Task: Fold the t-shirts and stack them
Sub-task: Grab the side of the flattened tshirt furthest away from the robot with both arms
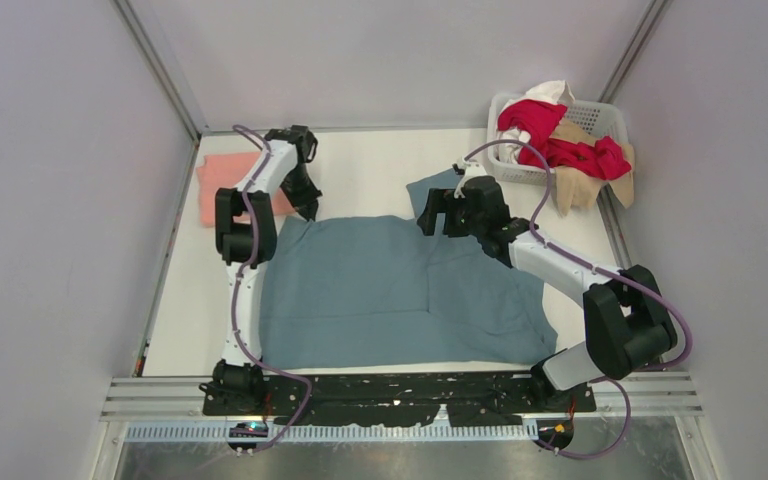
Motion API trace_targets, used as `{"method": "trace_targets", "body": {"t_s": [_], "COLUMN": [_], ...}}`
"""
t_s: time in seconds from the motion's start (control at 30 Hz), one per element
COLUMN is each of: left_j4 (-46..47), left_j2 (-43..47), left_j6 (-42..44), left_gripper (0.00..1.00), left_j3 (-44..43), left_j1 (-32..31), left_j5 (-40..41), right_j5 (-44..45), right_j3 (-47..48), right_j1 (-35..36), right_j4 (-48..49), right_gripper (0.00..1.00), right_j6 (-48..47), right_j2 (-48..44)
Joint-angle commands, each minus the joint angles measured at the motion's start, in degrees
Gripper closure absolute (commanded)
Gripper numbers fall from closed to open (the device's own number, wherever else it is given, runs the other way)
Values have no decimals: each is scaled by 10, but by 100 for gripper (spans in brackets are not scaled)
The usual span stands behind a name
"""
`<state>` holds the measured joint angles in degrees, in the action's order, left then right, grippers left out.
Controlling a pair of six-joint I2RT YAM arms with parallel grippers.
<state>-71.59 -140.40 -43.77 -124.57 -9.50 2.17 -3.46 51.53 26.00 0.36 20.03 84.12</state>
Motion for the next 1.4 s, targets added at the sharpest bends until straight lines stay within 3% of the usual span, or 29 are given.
{"method": "trace_targets", "body": {"t_s": [0.0, 0.17, 0.3, 0.6, 0.9, 1.2, 1.27, 1.37], "left_j4": [-10, -1, 34, 68, 81, 98, 99, 100], "left_j2": [25, 31, 54, 75, 80, 86, 86, 86], "left_j6": [-8, -7, 10, 20, 24, 38, 38, 39], "left_gripper": [100, 100, 100, 100, 100, 100, 100, 100], "left_j3": [7, 19, 57, 95, 103, 113, 113, 113], "left_j1": [-5, -6, -9, -9, -9, -8, -8, -8], "left_j5": [13, 17, 16, 14, 13, 9, 9, 9], "right_j5": [19, 32, 66, 172, 140, 174, 179, 183], "right_j3": [-1, 29, 137, 486, 859, 802, 800, 796], "right_j1": [-5, -13, -41, -85, -120, -120, -119, -119], "right_j4": [16, 9, -48, -206, -409, -427, -441, -447], "right_gripper": [5, 5, 5, 5, 5, 5, 0, 3], "right_j6": [-4, -20, -35, -108, -141, -99, -93, -91], "right_j2": [-11, 12, 108, 354, 603, 617, 622, 622]}}
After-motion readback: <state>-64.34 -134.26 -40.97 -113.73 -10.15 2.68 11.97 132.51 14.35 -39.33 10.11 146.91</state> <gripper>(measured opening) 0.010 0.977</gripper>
